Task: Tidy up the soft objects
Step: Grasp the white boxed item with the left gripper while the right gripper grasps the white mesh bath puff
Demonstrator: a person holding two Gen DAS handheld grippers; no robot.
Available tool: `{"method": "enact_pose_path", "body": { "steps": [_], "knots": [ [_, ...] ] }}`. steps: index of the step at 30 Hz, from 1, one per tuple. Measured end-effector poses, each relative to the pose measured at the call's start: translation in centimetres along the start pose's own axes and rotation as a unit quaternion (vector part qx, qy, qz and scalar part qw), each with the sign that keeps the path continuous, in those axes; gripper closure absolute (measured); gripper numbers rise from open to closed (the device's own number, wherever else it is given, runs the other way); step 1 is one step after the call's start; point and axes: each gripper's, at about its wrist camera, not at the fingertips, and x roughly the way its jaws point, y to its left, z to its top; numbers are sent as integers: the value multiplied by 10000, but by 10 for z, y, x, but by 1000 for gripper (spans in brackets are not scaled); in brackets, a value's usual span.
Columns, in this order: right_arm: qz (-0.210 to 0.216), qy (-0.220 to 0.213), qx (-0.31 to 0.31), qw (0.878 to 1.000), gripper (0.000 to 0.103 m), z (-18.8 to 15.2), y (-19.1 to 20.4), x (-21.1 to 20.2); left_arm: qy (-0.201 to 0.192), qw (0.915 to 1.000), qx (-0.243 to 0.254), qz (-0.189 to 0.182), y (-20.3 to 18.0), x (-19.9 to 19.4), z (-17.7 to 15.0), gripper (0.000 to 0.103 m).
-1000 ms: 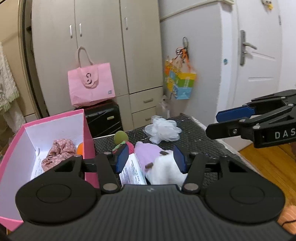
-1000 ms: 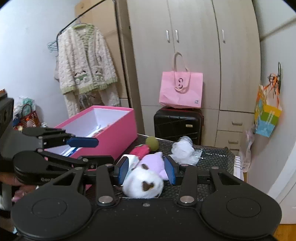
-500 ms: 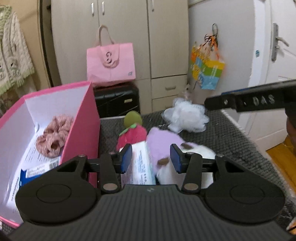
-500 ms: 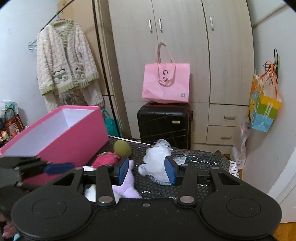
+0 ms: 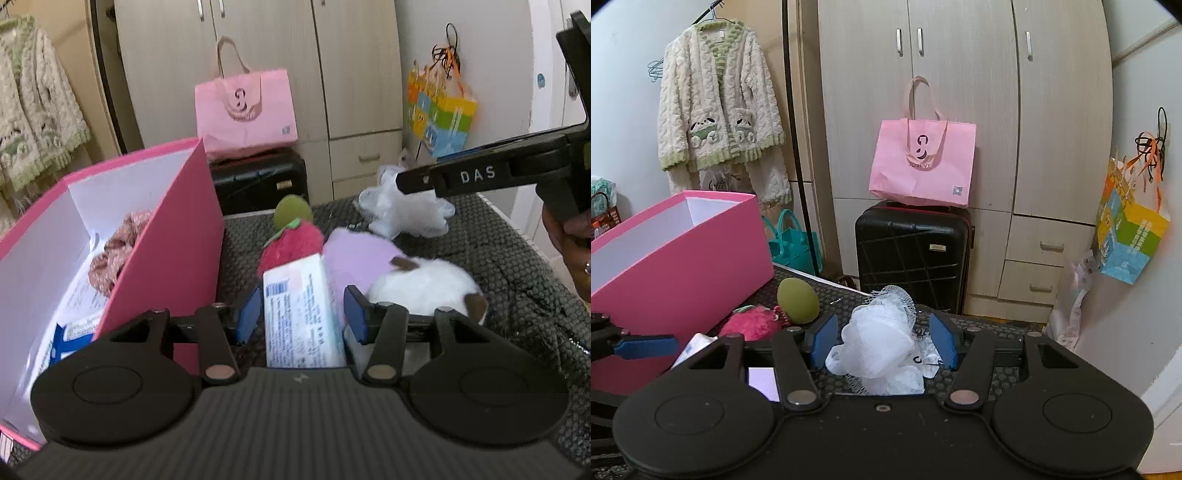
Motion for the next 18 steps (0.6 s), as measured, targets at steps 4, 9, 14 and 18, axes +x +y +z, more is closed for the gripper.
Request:
{"method": "enact_pose_path", "body": {
  "steps": [4,9,14,18],
  "knots": [
    [31,39,50,10000,42,-1,-5,8,231,9991,-272,-236,7,6,-1,52],
    [105,137,211,9996,41,-3,-13,21,225,9979,-527,-302,9,13,-4,51],
    [250,329,341,9986,41,-9,-18,33,250,9949,-912,-349,14,21,-7,45],
    [391,428,421,9974,44,-14,-18,40,221,9932,-1024,-507,16,22,-10,63]
  ]
}}
